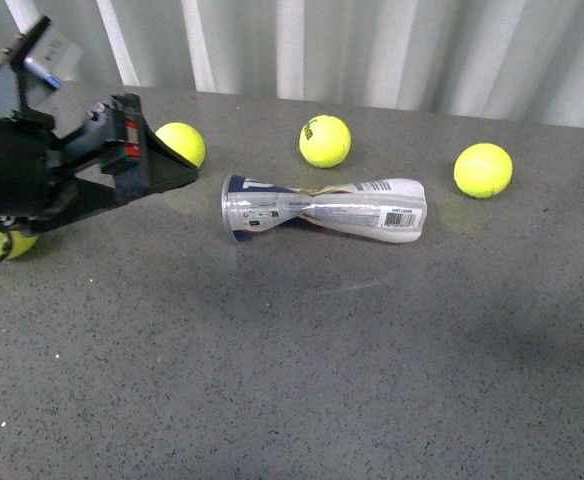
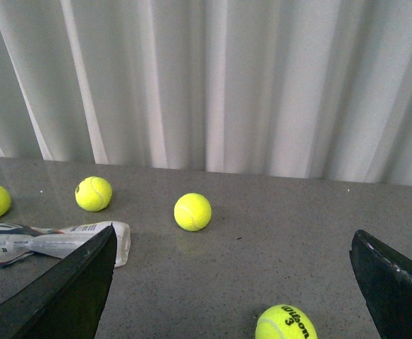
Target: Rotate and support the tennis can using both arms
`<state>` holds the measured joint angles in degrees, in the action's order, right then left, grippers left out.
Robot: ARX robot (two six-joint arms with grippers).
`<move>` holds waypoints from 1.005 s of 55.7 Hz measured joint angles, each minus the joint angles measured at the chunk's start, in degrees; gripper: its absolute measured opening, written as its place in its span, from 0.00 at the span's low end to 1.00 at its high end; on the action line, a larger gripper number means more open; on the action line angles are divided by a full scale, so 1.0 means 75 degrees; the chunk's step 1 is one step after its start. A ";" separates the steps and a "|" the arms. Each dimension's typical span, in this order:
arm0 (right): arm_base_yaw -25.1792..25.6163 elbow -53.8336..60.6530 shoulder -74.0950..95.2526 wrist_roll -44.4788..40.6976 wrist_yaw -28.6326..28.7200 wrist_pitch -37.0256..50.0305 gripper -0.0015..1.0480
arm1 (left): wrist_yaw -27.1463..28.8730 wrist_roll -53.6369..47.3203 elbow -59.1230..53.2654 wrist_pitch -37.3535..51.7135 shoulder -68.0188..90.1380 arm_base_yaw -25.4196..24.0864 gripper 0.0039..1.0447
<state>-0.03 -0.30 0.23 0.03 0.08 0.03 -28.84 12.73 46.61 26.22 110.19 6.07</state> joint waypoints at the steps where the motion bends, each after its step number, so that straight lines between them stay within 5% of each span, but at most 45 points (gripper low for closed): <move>1: 0.0000 0.0000 0.0000 0.0000 0.0000 0.0000 0.93 | 0.0015 -0.0017 0.0044 0.0000 0.0073 0.0026 0.94; 56: 0.0000 0.0000 0.0000 0.0000 0.0000 0.0000 0.93 | -0.0385 -0.0044 0.2704 -0.0458 0.2643 0.1565 0.94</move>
<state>-0.03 -0.30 0.23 0.03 0.08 0.03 -31.73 12.40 66.89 22.79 130.02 17.80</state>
